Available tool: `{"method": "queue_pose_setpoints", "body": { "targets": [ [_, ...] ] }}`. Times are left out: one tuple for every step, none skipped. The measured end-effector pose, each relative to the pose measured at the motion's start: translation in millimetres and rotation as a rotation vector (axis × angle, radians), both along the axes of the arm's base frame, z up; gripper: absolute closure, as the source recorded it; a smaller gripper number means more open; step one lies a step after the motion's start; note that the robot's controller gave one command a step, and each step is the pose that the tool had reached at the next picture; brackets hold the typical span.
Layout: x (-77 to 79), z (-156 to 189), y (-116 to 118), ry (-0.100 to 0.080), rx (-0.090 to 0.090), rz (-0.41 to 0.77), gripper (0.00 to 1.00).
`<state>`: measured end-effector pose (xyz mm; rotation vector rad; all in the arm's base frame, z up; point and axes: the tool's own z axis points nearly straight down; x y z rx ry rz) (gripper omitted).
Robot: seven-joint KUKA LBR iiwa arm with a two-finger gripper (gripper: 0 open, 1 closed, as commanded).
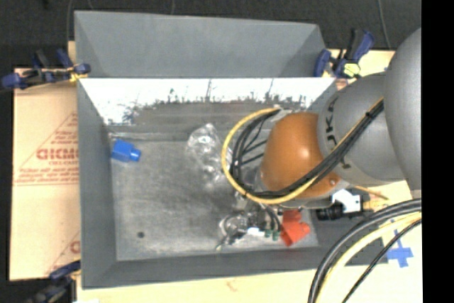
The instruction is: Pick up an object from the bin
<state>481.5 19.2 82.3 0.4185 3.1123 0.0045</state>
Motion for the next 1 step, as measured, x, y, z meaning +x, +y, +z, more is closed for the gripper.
{"method": "queue_pose_setpoints", "body": {
  "targets": [
    [9.5,161.4,12.0,-0.010,-0.001,0.014,1.00]
  ]
}}
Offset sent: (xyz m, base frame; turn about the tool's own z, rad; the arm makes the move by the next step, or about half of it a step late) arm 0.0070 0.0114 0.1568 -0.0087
